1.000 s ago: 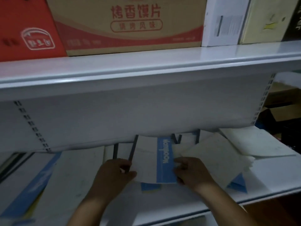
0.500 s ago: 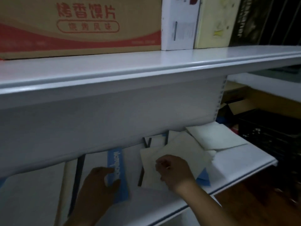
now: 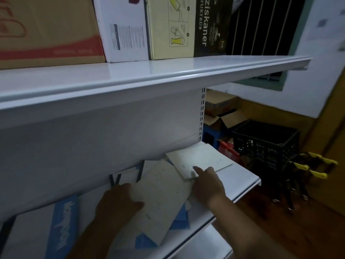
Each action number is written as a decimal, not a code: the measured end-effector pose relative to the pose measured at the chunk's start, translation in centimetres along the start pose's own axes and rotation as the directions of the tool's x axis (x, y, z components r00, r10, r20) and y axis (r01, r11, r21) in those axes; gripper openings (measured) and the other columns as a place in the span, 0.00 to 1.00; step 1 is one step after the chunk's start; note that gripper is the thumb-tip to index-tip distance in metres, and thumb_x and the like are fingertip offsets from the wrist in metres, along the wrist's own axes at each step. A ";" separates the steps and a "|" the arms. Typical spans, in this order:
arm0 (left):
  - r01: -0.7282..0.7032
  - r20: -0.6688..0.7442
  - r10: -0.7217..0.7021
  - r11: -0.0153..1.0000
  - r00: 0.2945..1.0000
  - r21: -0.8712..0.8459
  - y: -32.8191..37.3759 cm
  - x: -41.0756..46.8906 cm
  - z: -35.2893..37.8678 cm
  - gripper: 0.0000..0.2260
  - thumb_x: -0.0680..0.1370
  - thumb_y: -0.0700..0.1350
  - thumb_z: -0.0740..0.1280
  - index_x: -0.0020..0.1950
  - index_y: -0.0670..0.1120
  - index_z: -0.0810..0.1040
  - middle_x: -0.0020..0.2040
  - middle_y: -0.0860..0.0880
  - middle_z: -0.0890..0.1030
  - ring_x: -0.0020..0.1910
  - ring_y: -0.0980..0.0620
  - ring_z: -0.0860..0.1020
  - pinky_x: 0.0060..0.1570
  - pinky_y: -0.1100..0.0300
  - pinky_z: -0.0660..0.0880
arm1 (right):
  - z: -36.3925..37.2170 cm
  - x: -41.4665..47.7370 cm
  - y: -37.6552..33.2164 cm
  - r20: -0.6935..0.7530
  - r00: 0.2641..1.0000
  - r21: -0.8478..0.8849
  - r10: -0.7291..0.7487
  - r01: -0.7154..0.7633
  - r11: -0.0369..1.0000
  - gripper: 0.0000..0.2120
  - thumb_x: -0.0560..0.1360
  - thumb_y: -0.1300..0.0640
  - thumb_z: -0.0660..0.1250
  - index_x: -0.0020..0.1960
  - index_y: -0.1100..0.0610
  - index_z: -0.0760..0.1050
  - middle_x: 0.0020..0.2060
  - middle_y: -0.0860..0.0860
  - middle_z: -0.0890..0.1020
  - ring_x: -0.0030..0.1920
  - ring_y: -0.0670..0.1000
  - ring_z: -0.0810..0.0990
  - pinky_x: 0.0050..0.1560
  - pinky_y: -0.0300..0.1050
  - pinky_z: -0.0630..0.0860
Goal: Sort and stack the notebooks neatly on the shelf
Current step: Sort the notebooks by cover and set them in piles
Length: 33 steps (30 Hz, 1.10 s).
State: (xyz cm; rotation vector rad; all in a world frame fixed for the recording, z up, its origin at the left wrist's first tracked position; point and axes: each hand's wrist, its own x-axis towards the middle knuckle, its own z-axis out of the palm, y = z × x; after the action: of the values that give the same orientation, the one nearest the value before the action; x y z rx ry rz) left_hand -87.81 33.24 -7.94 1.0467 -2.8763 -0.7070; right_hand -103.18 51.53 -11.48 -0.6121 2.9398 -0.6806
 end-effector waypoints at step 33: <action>-0.061 -0.103 -0.386 0.121 0.917 -0.991 -19.8 -17.9 -10.1 0.10 0.76 0.38 0.63 0.54 0.49 0.76 0.51 0.42 0.81 0.47 0.41 0.80 0.39 0.51 0.79 | 7.3 -15.4 -23.1 0.378 0.855 0.909 -0.355 -0.269 0.319 0.10 0.79 0.55 0.59 0.49 0.53 0.79 0.46 0.57 0.81 0.43 0.57 0.79 0.40 0.48 0.74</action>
State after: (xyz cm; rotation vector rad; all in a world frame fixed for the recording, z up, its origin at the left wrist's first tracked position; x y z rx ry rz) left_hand -60.33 26.60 -4.35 0.9939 -1.2521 -1.8277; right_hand -79.54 35.63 -8.45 -0.5595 1.4970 -1.7124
